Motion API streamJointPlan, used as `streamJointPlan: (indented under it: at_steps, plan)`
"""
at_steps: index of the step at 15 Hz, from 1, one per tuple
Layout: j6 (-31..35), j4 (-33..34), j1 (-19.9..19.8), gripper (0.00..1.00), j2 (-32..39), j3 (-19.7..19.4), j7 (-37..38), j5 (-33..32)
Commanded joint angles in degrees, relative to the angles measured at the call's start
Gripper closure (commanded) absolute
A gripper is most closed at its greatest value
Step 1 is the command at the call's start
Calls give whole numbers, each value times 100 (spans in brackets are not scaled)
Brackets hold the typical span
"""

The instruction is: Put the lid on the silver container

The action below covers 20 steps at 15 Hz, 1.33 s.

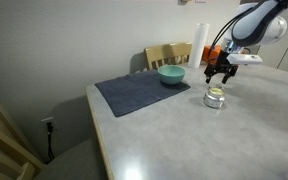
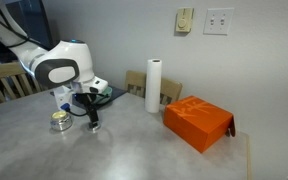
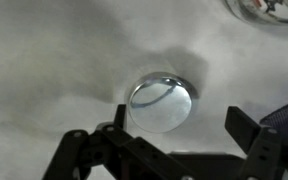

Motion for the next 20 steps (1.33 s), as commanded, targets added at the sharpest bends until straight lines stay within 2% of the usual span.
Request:
streamJointPlan:
  at_steps: [1, 5, 12, 13, 14, 16, 19, 20]
  plan:
    - [-128, 333, 123, 0, 335, -141, 246, -106]
    - [-206, 498, 251, 0, 519, -286, 457, -156]
    - [-236, 543, 775, 0, 668, -887, 1276, -475]
    - [-283, 542, 778, 25, 656, -873, 1304, -470]
    - [-311, 551, 765, 26, 654, -847, 1311, -452]
    - [-412, 578, 725, 41, 619, -778, 1297, -407]
    - [-606, 654, 643, 58, 601, -675, 1244, -342]
    - [-631, 659, 639, 58, 598, -669, 1242, -340]
